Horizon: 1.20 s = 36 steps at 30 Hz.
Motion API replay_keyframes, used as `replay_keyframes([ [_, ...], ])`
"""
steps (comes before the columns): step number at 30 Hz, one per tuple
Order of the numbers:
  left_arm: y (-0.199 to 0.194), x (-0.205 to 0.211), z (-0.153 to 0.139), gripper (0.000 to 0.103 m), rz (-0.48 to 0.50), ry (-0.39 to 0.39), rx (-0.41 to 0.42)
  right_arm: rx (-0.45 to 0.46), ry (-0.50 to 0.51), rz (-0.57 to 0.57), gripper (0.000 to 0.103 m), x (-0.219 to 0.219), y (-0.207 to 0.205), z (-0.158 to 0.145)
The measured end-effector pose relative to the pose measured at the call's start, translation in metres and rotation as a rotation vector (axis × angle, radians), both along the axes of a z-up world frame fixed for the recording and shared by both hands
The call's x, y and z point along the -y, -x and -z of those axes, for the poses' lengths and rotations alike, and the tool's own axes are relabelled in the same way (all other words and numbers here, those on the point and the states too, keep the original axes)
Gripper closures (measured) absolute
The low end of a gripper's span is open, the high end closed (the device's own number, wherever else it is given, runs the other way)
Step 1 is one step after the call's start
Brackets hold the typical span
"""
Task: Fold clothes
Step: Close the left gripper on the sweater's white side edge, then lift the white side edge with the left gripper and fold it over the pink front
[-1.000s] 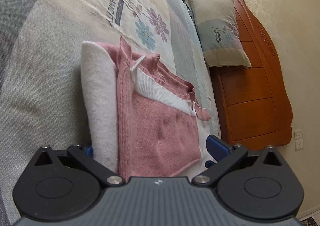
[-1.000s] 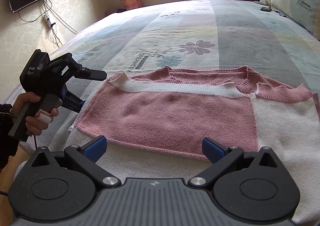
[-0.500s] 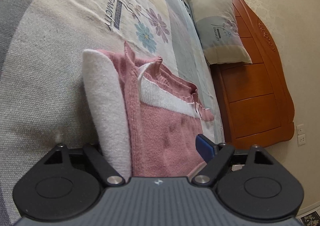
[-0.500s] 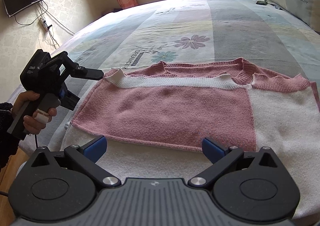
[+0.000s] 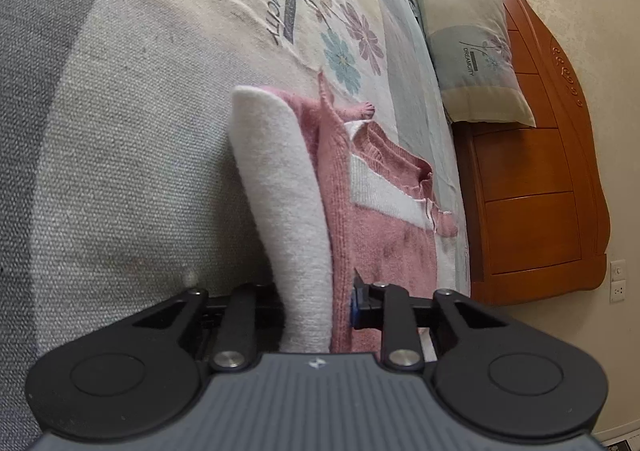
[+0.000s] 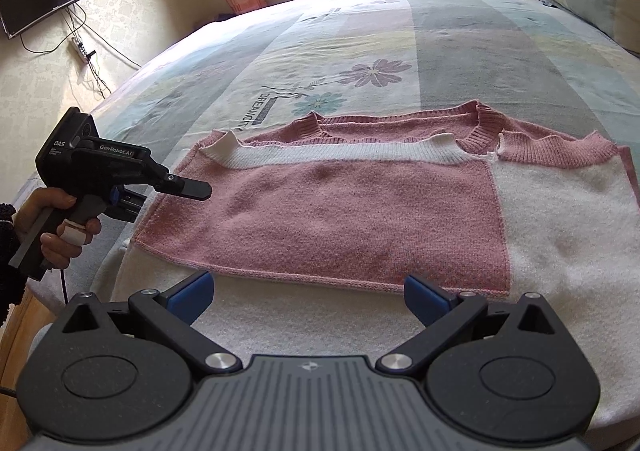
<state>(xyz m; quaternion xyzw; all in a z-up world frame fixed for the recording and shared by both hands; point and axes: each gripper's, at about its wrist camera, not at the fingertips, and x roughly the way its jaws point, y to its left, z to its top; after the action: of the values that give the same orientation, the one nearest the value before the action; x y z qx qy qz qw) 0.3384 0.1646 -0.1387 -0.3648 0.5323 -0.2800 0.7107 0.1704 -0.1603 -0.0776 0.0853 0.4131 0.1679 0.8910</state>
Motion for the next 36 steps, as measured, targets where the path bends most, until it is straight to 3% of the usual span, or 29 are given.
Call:
replay_keyframes([
  [7, 0.006, 0.006, -0.005, 0.078, -0.020, -0.070, 0.032, 0.006, 0.011, 0.003, 0.000, 0.001, 0.002, -0.001],
  [16, 0.011, 0.021, -0.020, 0.078, 0.011, -0.202, 0.109, 0.040, -0.132, 0.032, 0.000, 0.006, -0.018, -0.006],
  [23, 0.015, 0.018, -0.019, 0.078, 0.003, -0.201, 0.123, -0.015, -0.192, 0.068, 0.000, 0.001, -0.049, 0.011],
  [36, 0.018, 0.018, -0.019, 0.078, -0.012, -0.191, 0.113, 0.057, -0.081, 0.111, 0.000, -0.013, -0.134, 0.031],
])
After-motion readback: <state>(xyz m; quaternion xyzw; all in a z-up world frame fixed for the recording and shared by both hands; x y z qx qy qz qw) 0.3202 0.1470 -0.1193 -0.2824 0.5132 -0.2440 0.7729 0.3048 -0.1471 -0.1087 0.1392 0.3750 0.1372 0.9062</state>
